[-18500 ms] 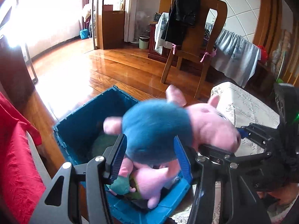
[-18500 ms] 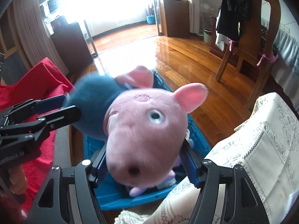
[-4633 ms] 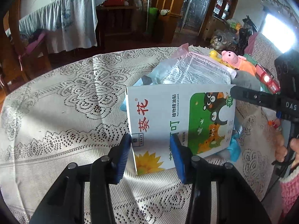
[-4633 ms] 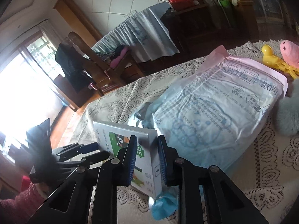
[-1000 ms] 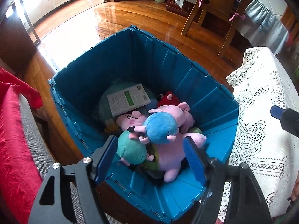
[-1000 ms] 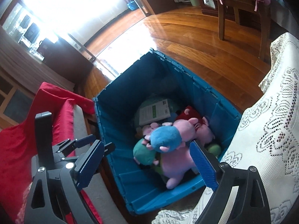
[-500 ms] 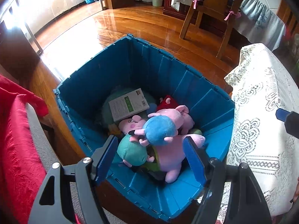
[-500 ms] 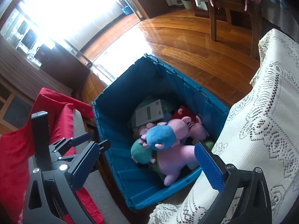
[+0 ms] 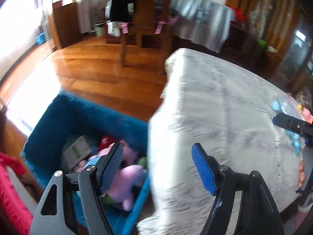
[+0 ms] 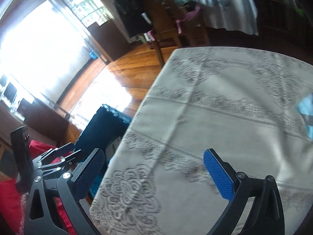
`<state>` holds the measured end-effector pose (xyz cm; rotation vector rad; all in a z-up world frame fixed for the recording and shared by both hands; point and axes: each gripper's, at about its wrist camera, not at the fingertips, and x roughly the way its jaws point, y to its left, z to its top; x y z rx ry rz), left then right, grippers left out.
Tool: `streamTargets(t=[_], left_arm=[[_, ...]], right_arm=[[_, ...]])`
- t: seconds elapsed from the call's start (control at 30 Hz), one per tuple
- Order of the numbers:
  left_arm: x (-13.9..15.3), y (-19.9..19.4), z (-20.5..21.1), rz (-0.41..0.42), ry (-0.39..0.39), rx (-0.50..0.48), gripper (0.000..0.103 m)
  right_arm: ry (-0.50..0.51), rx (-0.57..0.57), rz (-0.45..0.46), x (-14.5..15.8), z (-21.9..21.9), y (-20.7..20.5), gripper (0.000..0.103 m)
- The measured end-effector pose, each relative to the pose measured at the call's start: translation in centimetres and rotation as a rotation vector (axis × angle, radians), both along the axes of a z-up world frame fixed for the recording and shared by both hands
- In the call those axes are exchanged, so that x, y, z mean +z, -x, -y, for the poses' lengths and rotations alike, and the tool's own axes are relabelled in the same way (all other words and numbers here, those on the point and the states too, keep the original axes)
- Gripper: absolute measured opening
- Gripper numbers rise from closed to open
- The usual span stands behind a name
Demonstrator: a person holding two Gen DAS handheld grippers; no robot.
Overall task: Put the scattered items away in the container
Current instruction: 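Move both tools back to the blue-silver plastic pack on the table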
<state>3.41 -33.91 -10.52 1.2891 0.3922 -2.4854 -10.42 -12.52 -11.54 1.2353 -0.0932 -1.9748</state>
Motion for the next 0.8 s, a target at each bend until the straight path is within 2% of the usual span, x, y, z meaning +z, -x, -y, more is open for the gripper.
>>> streamTargets(t=[0.17,0.3,0.47,0.63,0.8], left_arm=[[0.2,7.8,-8.0,0.01,-0.026,-0.141,0.072],[-0.7,14.4,-14.8,0.042,-0.081,-0.192,0.072],[-2.4,20.7,-23.3,0.061,-0.161,-0.252,0.072],[-4.5,25.4,-30.8,0.115,-0.169,-0.361,0.072],[-5.6,27.6,-34.1,0.122,-0.166,-0.399,0.073]], right_arm=[[-0.026,-0.21,-0.019,0.8,-12.7,4.3,0.103],[-0.05,-0.365,-0.028,1.2,-22.5,7.6,0.103],[-0.105,-0.55,-0.046,1.2,-32.5,12.0,0.103],[-0.171,-0.683,-0.035,-0.3,-38.2,16.6,0.103],[-0.25,-0.728,-0.015,-2.7,-40.5,21.0,0.103]])
